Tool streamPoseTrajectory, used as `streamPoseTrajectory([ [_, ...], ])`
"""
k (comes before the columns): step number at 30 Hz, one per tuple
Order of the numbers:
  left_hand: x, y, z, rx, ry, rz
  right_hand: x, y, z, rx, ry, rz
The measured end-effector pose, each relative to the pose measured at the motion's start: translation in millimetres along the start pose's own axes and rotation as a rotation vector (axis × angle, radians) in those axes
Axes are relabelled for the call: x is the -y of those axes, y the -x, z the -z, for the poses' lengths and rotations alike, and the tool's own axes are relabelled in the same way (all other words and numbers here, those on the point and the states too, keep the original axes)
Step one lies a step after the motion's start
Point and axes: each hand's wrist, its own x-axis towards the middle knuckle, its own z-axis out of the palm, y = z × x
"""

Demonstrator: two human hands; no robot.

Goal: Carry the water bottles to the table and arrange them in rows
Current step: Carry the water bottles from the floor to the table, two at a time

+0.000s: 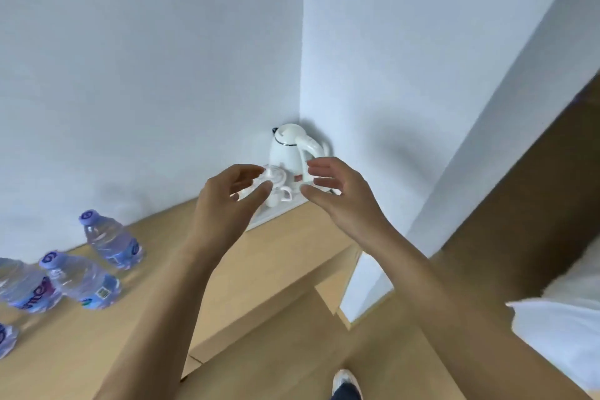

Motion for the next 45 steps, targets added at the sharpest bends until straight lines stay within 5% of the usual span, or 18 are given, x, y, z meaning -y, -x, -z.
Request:
streamPoseTrajectory([
  [12, -129.0, 65.8, -276.7, 0.530, 0.109, -0.229, -54.7, 141.7, 280.8, -0.538, 0.096, -0.123],
  [25, -227.5, 100.3, -550.5, 0.726, 0.141, -0.307, -136.2, 217.4, 537.0, -0.769, 0.164, -0.267],
  [45, -265.9, -87.5, -937.6, 1.036, -0.010, -0.271, -327.8, 29.6, 812.5, -0.938, 0.000, -0.525],
])
